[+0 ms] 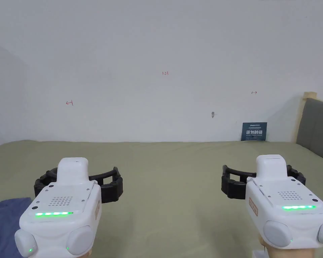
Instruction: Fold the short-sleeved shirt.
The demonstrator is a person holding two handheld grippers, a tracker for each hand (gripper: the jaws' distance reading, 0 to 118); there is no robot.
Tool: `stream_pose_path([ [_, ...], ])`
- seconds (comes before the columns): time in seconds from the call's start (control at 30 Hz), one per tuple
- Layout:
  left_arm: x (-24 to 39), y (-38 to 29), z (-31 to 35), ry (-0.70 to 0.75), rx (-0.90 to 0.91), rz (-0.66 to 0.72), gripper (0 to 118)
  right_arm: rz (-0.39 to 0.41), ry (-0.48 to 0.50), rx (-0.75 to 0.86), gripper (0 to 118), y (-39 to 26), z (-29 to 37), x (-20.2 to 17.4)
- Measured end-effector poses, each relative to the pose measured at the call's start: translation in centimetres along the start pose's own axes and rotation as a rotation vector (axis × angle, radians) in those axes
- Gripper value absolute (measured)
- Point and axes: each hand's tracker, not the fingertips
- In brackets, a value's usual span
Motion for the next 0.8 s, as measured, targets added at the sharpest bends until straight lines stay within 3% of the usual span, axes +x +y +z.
stream_pose_path([
  [0.33,0.1,-0.2,0.0,-0.012,0.006,0.019,118,-0.042,-0.003,-0.012,118,-0.1,0.2,0.4],
  [0.8,0.5,0.3,0.6,-0.018,0.0,0.009,118,-0.018,0.01,-0.009,118,-0.1,0.4,0.2],
])
